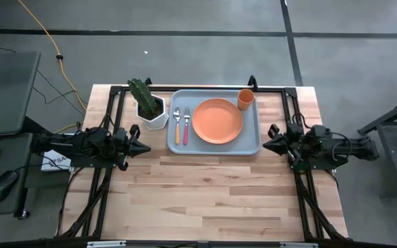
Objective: Pick and place plate/cup/fork/spoon on tray
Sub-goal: Return to Home Position
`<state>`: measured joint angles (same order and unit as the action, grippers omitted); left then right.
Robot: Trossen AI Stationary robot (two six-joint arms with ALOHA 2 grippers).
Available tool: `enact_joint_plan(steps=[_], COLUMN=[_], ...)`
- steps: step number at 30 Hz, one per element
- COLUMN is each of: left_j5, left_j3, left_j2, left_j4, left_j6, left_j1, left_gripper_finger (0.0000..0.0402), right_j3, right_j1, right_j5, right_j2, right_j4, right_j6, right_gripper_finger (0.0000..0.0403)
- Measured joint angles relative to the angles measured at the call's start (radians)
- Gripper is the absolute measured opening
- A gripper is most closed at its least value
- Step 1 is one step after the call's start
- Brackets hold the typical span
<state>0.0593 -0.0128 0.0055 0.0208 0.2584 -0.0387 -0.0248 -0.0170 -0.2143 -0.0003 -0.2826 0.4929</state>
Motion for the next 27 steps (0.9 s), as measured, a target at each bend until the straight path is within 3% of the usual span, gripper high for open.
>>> enact_joint_plan(steps=[4, 11, 20, 27], left_j5=[0.0, 0.0, 0.0, 0.0], left_j3=[0.0, 0.0, 0.0, 0.0], left_j2=[0.001, 0.003, 0.003, 0.003], left_j4=[0.0, 0.0, 0.0, 0.0], left_j6=[0.0, 0.0, 0.0, 0.0], left_j1=[0.0, 0.0, 0.0, 0.0], left_gripper_finger=[0.0003, 0.0003, 0.0003, 0.0003], right_j3=[0.014, 0.015, 0.014, 0.014], right_j1=[-0.002, -0.002, -0.002, -0.002], right_j5=[-0.018, -0.01, 0.179, 0.195], right_j2=[0.006, 0.002, 0.02, 0.021], right_j4=[-0.017, 0.214, 0.27, 0.273], right_j6=[-0.049, -0.137, -0.3, -0.285], right_gripper_finger=[0.0, 0.0, 0.0, 0.0])
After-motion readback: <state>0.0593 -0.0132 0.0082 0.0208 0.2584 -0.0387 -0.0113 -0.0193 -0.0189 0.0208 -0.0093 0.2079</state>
